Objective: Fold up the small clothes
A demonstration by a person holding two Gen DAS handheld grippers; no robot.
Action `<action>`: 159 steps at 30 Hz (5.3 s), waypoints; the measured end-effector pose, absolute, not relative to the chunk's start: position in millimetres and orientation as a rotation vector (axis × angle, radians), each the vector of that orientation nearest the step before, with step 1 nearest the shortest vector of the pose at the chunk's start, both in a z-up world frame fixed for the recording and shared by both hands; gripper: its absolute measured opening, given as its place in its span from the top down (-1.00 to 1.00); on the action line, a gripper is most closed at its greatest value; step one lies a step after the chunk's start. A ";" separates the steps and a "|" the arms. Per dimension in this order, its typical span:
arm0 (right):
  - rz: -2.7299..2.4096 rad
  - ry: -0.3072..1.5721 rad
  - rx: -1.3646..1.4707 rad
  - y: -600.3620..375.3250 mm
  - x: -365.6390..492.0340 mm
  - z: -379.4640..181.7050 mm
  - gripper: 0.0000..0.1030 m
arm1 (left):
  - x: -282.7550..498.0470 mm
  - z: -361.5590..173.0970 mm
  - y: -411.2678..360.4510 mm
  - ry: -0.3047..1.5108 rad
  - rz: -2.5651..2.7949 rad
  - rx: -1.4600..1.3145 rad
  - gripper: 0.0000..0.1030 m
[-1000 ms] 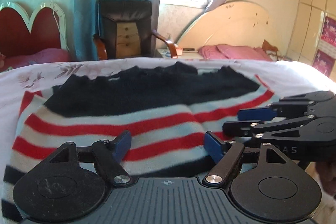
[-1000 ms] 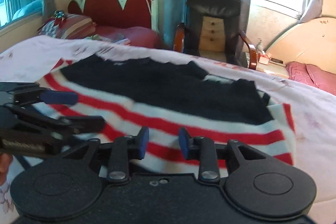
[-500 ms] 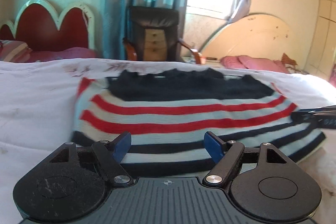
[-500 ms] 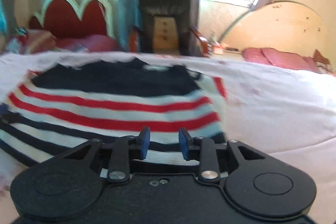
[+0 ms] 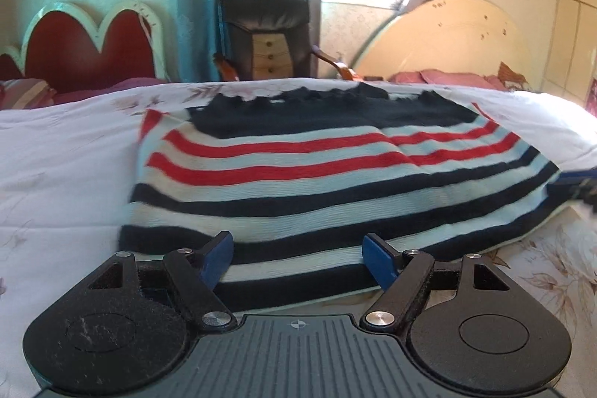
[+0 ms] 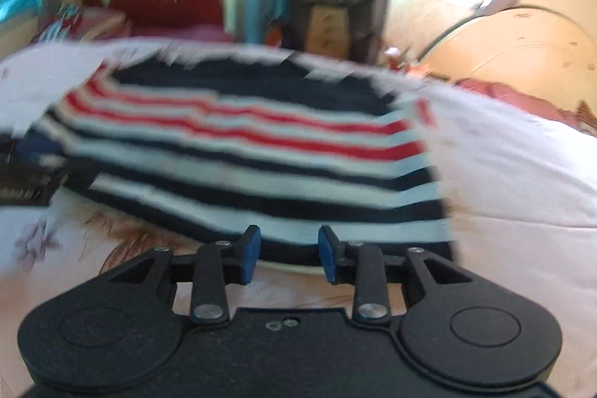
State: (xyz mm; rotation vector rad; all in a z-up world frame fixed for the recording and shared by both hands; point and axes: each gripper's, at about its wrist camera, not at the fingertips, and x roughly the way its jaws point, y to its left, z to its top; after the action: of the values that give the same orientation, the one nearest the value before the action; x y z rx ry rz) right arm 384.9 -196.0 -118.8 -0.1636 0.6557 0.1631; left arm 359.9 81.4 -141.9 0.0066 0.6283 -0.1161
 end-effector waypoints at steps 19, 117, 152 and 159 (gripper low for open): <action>-0.050 0.743 -0.028 -272.2 393.5 -125.4 0.73 | 359.9 -143.7 100.3 0.659 -0.038 -0.047 -0.47; 0.491 0.773 0.227 -161.1 494.3 -146.4 1.00 | 416.7 -115.7 98.4 0.345 -0.311 -1.000 0.61; 0.464 0.952 0.548 -306.9 491.9 -123.9 0.09 | 432.2 -151.0 15.8 0.690 -0.060 -0.529 -0.46; 0.428 0.699 -0.002 -251.7 465.4 -89.5 0.54 | 445.2 -135.4 3.8 0.695 -0.099 -0.444 -0.47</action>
State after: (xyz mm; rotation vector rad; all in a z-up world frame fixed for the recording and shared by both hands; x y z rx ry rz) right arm 465.4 -251.7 -89.5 -0.0015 0.6988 0.4278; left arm 445.2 3.8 -135.4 -0.4436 0.6954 -0.0989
